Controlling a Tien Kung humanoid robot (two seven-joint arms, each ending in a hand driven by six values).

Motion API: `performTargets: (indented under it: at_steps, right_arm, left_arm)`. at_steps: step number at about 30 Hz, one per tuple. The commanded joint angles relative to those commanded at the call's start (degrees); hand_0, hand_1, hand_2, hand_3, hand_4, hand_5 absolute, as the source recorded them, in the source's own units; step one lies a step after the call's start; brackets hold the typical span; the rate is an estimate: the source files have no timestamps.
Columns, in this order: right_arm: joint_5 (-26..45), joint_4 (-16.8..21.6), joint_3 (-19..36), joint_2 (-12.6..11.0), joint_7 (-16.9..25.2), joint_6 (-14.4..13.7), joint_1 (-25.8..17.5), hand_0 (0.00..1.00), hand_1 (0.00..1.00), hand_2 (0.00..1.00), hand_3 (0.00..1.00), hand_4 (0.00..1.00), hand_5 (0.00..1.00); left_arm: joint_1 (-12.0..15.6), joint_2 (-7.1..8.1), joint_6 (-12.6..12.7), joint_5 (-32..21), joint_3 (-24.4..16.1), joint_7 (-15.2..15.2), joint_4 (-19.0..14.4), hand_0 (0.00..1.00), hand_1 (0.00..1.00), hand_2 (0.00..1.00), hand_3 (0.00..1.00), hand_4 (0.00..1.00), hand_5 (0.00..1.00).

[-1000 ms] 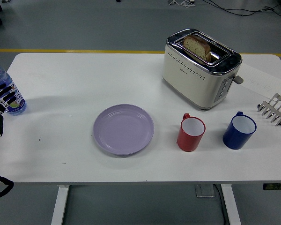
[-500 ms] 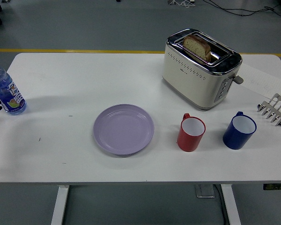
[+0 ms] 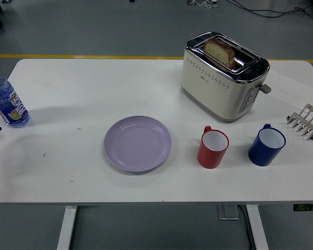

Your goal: Push plate across desktop

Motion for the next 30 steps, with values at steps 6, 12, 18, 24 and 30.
performTargets:
  at_steps: [6, 12, 18, 24, 30]
  right_arm:
    - [0.2, 0.0, 0.0, -0.1, 0.2, -0.1, 0.4, 0.530, 0.483, 0.606, 0.553, 0.257, 0.201]
    - [0.0, 0.0, 0.1, -0.2, 0.3, -0.1, 0.8, 0.530, 0.480, 0.606, 0.553, 0.257, 0.201]
    - [-0.1, 0.0, 0.0, -0.3, 0.4, -0.1, 1.0, 0.530, 0.477, 0.606, 0.552, 0.257, 0.203]
    - [-0.3, 0.0, 0.1, -0.3, 0.4, 0.0, 1.2, 0.529, 0.477, 0.605, 0.553, 0.257, 0.201]
    - [-0.4, 0.0, 0.1, -0.3, 0.4, 0.0, 1.4, 0.530, 0.477, 0.605, 0.553, 0.257, 0.201]
  left_arm:
    - [0.1, -0.37, -4.0, -6.0, -1.7, 4.7, -1.5, 0.698, 0.713, 0.707, 0.639, 0.547, 0.998]
    - [-0.1, -0.38, -13.4, -19.9, -4.2, 17.1, -2.0, 0.625, 0.688, 0.698, 0.641, 0.551, 0.998]
    - [0.0, -0.39, -16.1, -27.1, -5.1, 22.2, -1.7, 0.619, 0.690, 0.699, 0.648, 0.558, 0.998]
    - [0.0, -0.36, -16.7, -28.3, -5.8, 22.8, -1.4, 0.625, 0.691, 0.700, 0.649, 0.561, 0.998]
    - [-0.3, -0.36, -17.0, -28.6, -5.9, 23.0, -0.8, 0.629, 0.692, 0.700, 0.653, 0.561, 0.998]
